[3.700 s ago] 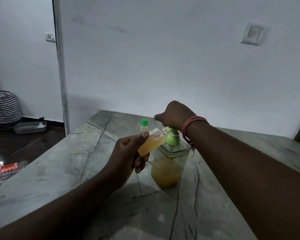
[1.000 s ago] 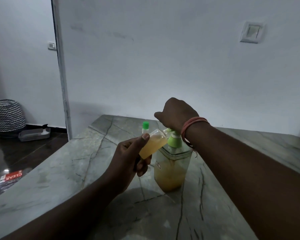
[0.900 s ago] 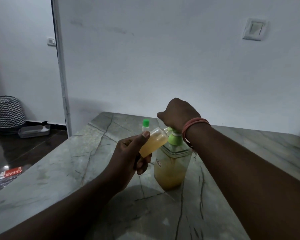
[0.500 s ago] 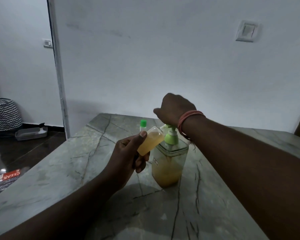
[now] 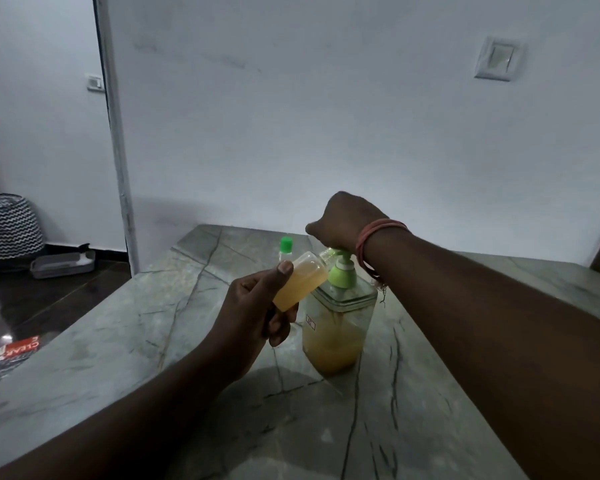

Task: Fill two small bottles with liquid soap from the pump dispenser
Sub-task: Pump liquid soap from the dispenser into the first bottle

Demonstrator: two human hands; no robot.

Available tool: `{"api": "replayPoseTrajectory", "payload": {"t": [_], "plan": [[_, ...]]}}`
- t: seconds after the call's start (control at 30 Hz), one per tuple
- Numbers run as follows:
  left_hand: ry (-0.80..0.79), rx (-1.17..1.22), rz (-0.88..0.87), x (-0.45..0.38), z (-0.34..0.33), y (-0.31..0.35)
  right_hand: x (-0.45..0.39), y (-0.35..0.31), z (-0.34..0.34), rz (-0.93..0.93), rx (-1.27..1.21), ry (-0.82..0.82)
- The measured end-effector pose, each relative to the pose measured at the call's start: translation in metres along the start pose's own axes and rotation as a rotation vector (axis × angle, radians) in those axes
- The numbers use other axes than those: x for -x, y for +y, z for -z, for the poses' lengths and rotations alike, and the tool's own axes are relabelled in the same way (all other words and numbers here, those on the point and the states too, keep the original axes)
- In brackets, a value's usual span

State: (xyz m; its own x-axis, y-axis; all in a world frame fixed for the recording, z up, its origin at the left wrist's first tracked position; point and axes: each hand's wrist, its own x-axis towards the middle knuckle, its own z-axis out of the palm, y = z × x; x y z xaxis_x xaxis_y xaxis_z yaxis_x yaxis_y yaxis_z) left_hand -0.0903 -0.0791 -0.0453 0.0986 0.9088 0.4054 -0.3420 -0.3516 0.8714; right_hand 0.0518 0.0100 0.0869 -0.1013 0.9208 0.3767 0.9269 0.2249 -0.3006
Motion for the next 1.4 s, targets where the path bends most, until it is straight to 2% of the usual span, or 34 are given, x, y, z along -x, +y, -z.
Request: {"api": "replayPoseTrajectory", "payload": {"t": [0.1,0.23,0.3,0.53,0.67,0.77,0.9,1.13,1.4], "plan": [[-0.011,0.005,0.002,0.0001,0.0028,-0.0026,0.0024,0.0007,-0.0059,0.002,-0.023,0.052],[-0.035,0.000,-0.012,-0.0010,0.0021,-0.0032,0.0027,0.0057,-0.0054,-0.066,-0.112,-0.066],[-0.027,-0.008,-0.006,-0.0019,0.0012,-0.0021,0.0029,0.0051,-0.0025,-0.068,-0.113,-0.069],[-0.017,-0.001,0.003,0.0000,0.0010,-0.0016,0.0025,0.0008,0.0013,0.037,0.049,0.064],[-0.002,-0.003,-0.005,-0.0011,0.0033,-0.0018,0.0050,0.0023,-0.0059,0.056,-0.056,0.150],[-0.011,0.000,-0.003,-0.0010,0.0044,-0.0018,0.0058,0.0055,-0.0076,-0.003,-0.102,0.096],[-0.017,-0.005,-0.012,-0.0009,0.0015,-0.0015,0.0046,0.0051,-0.0065,-0.047,-0.040,0.004],[-0.021,0.001,-0.010,-0.0001,0.0003,-0.0010,0.0016,0.0017,-0.0010,0.077,0.052,0.139],[-0.027,-0.007,-0.017,-0.0031,0.0030,-0.0022,0.0003,0.0058,-0.0053,-0.031,-0.070,0.017]]}}
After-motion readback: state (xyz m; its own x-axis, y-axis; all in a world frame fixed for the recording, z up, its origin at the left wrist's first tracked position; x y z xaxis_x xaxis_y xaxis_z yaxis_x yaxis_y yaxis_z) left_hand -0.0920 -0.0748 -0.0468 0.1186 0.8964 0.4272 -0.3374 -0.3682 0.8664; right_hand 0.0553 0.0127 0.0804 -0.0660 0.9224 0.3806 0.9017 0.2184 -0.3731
